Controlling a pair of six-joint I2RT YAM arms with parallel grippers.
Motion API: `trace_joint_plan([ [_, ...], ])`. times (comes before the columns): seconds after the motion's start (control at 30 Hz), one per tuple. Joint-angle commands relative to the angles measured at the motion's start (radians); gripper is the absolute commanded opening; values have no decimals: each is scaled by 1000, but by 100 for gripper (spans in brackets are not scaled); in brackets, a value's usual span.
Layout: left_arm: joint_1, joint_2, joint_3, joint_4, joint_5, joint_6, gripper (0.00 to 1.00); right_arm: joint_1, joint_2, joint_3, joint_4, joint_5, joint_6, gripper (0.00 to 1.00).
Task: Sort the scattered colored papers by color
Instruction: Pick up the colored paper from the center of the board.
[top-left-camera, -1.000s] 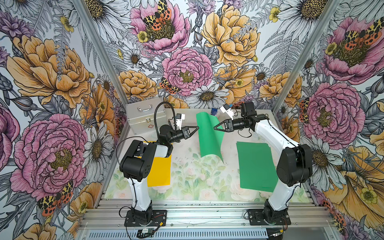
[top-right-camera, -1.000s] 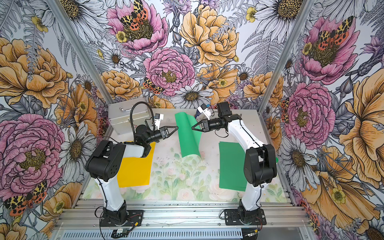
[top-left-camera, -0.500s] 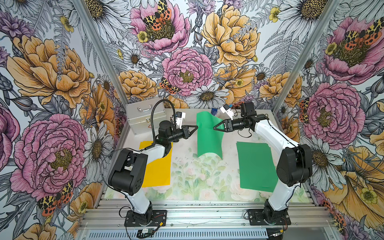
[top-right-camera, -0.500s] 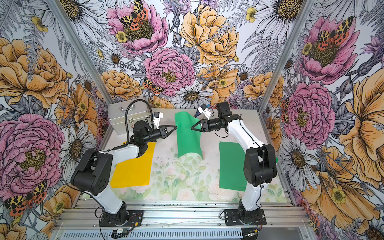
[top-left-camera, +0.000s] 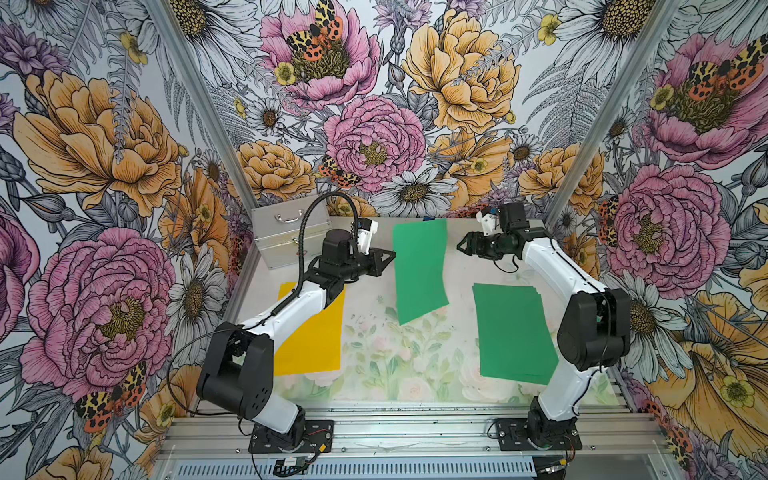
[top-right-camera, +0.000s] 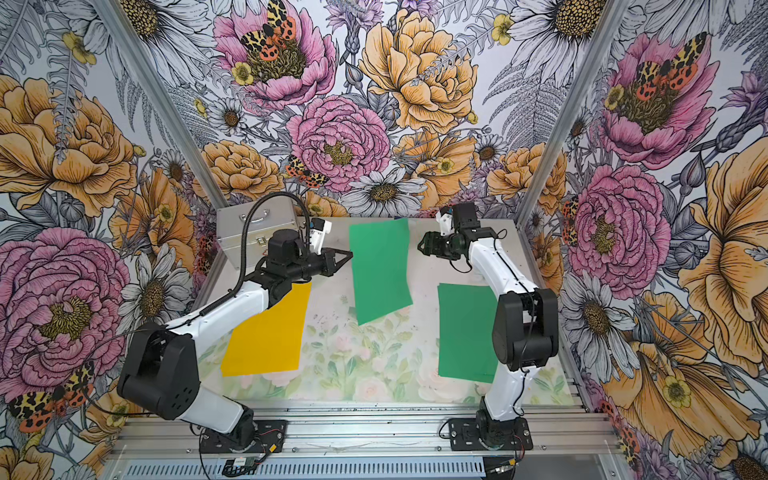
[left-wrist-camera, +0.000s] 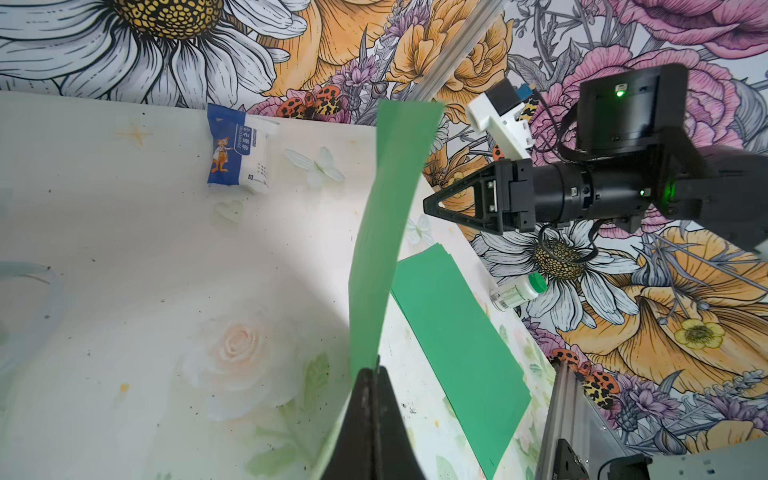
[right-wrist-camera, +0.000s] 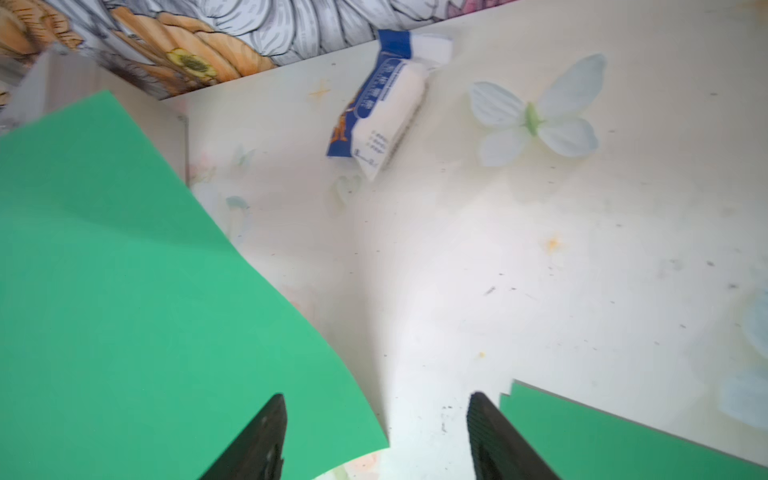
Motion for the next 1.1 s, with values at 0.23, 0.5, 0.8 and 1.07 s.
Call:
trace_joint_plan([
  [0.23, -22, -34, 229, -353, -167, -33, 0, 4, -159, -105, -11, 226, 101, 81],
  [0.5, -135, 15, 377, -352, -66, 9, 0, 35, -340, -202, -2, 248, 117, 54],
  [0.8, -253, 170, 602, -352, 16, 1, 0, 36, -513, -242, -3, 225, 143, 18],
  [1.07, -338, 340, 809, -351, 140, -6, 0, 29, -696, -261, -3, 260, 152, 0],
])
